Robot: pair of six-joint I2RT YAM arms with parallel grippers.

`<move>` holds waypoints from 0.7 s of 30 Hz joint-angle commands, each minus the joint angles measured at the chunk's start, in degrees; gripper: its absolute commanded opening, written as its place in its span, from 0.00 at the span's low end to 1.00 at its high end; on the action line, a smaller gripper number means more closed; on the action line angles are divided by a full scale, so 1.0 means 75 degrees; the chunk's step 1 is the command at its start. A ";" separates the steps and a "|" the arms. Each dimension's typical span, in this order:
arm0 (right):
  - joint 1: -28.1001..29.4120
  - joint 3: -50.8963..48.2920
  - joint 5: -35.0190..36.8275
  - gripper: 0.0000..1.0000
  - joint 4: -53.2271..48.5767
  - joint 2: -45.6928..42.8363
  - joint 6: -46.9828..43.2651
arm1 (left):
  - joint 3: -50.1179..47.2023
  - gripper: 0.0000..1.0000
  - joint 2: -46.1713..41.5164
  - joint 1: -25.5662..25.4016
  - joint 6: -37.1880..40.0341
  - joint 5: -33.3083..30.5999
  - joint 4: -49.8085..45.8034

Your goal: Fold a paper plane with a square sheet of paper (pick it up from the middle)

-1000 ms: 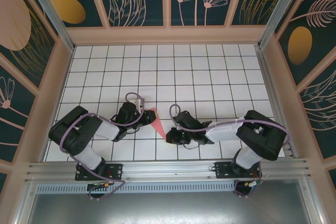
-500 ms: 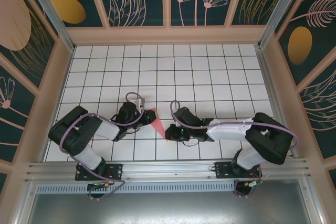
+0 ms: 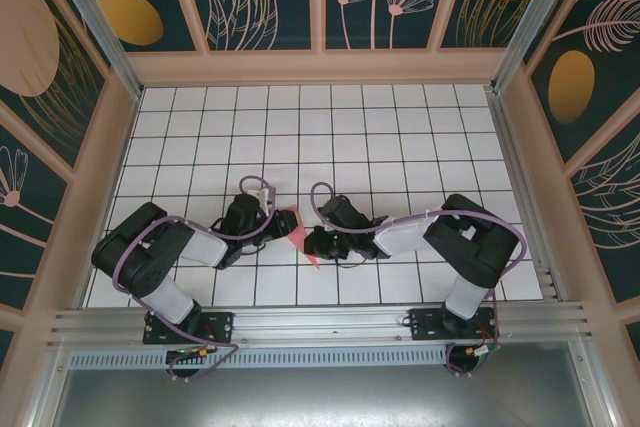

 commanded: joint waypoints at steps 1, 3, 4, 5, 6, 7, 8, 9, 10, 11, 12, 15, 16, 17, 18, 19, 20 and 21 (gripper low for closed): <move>0.0070 -0.0562 -0.0099 0.11 -0.0248 0.0089 0.0144 | -0.0193 0.30 0.0115 0.0021 0.0245 -0.0353 -0.1382; 0.0114 -0.0705 -0.0098 0.11 -0.0287 0.0056 0.0119 | -0.0069 0.31 0.0123 0.0061 0.0380 -0.0126 -0.1422; 0.0121 -0.0767 -0.0115 0.10 -0.0293 0.0055 0.0105 | -0.0015 0.31 0.0123 0.0096 0.0445 -0.0079 -0.1443; 0.0133 -0.0803 -0.0134 0.10 -0.0292 0.0065 0.0103 | 0.0023 0.31 0.0123 0.0175 0.0499 -0.0059 -0.1463; 0.0143 -0.0840 -0.0142 0.10 -0.0290 0.0091 0.0083 | 0.0034 0.31 0.0122 0.0256 0.0542 -0.0053 -0.1475; 0.0140 -0.0856 -0.0136 0.10 -0.0307 0.0117 0.0070 | 0.0035 0.31 0.0123 0.0398 0.0587 -0.0009 -0.1456; 0.0149 -0.0858 -0.0136 0.10 -0.0342 0.0140 0.0056 | 0.0035 0.32 0.0112 0.0548 0.0645 0.0091 -0.1432; 0.0149 -0.0846 -0.0130 0.10 -0.0370 0.0175 0.0054 | 0.0035 0.32 0.0102 0.0668 0.0696 0.0158 -0.1428; 0.0143 -0.0837 -0.0124 0.09 -0.0372 0.0207 0.0041 | 0.0055 0.32 0.0069 0.0805 0.0815 0.0230 -0.1475; 0.0143 -0.0814 -0.0125 0.09 -0.0378 0.0240 0.0024 | 0.0087 0.32 0.0026 0.0912 0.0947 0.0224 -0.1579; 0.0143 -0.0777 -0.0132 0.09 -0.0401 0.0283 0.0012 | 0.0114 0.33 -0.0004 0.1003 0.1057 0.0211 -0.1663; 0.0158 -0.0751 -0.0136 0.09 -0.0408 0.0349 0.0017 | 0.0221 0.34 -0.0070 0.1216 0.1326 0.0122 -0.1947; 0.0152 -0.0752 -0.0138 0.09 -0.0390 0.0355 0.0022 | 0.0235 0.34 -0.0096 0.1264 0.1353 0.0095 -0.1978; 0.0155 -0.0752 -0.0148 0.09 -0.0374 0.0362 0.0042 | 0.0245 0.35 -0.0117 0.1310 0.1370 0.0122 -0.1967; 0.0156 -0.0736 -0.0143 0.09 -0.0369 0.0367 0.0045 | 0.0268 0.35 -0.0123 0.1317 0.1370 0.0187 -0.1945; 0.0162 -0.0730 -0.0149 0.09 -0.0361 0.0356 0.0053 | 0.0292 0.35 -0.0115 0.1317 0.1368 0.0267 -0.1927; 0.0168 -0.0700 -0.0149 0.09 -0.0394 0.0356 0.0056 | 0.0310 0.35 -0.0102 0.1317 0.1333 0.0349 -0.1886; 0.0168 -0.0646 -0.0142 0.09 -0.0446 0.0337 0.0060 | 0.0299 0.35 -0.0090 0.1320 0.1284 0.0402 -0.1833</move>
